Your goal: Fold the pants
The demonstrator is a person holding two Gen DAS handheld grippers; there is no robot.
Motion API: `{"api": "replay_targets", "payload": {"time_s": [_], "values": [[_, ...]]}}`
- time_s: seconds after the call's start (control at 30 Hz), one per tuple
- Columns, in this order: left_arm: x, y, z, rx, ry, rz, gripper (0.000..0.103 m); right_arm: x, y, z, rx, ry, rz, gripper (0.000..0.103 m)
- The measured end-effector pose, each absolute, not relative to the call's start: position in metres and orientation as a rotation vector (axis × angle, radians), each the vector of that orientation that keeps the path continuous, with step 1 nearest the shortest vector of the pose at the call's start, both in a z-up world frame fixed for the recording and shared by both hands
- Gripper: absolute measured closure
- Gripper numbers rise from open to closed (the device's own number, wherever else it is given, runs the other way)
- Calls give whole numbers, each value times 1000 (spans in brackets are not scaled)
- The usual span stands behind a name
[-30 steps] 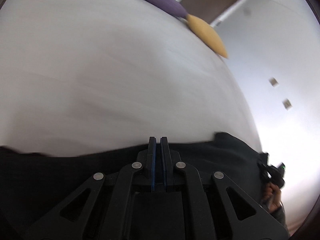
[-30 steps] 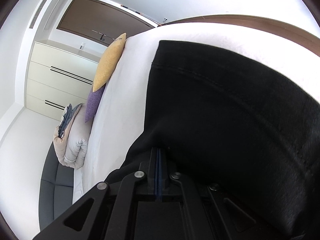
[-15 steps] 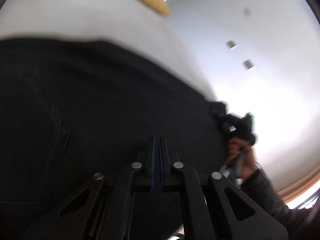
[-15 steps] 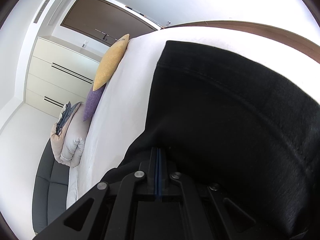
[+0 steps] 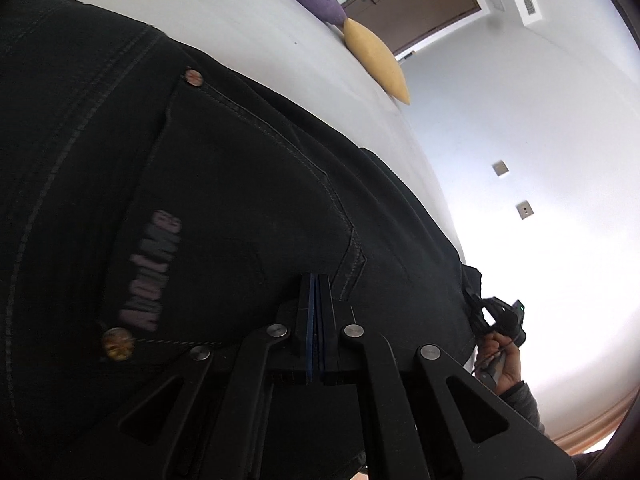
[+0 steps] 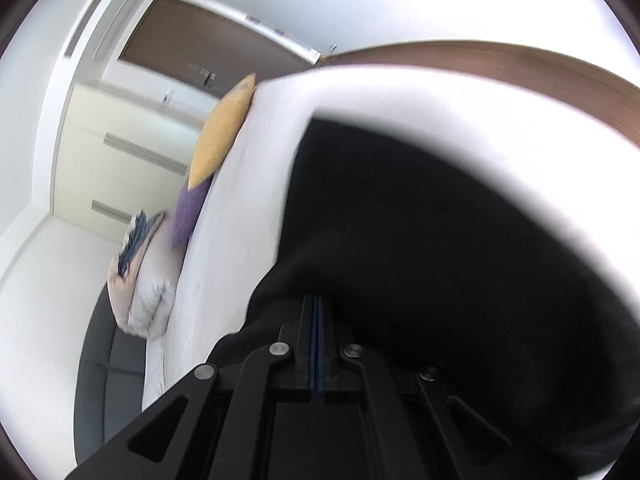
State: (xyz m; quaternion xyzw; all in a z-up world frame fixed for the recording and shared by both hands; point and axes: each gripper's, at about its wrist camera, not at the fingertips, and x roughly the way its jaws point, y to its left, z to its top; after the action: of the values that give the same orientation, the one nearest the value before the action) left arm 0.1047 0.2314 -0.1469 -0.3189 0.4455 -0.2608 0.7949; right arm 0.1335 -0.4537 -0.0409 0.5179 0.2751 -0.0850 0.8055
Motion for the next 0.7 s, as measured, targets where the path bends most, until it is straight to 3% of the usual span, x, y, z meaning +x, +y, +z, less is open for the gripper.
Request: {"api": "replay_targets", "payload": {"time_s": [0.13, 0.17, 0.27, 0.37, 0.57, 0.6, 0.7], "values": [[101, 238, -140, -645, 956, -523, 103, 93, -471, -16, 1042, 553, -321, 103], [98, 234, -133, -623, 951, -510, 103, 84, -471, -9, 1043, 543, -343, 99], [87, 182, -108, -583, 897, -555, 103, 65, -455, 10, 1076, 478, -276, 93], [92, 133, -87, -506, 886, -652, 103, 86, -397, 17, 1051, 540, -66, 93], [105, 66, -121, -461, 1033, -686, 103, 131, -299, -40, 1073, 824, 197, 95], [102, 65, -128, -457, 1047, -676, 103, 128, -306, -50, 1089, 828, 178, 103], [90, 85, -145, -529, 1024, -694, 103, 106, -352, -60, 1172, 741, 108, 103]]}}
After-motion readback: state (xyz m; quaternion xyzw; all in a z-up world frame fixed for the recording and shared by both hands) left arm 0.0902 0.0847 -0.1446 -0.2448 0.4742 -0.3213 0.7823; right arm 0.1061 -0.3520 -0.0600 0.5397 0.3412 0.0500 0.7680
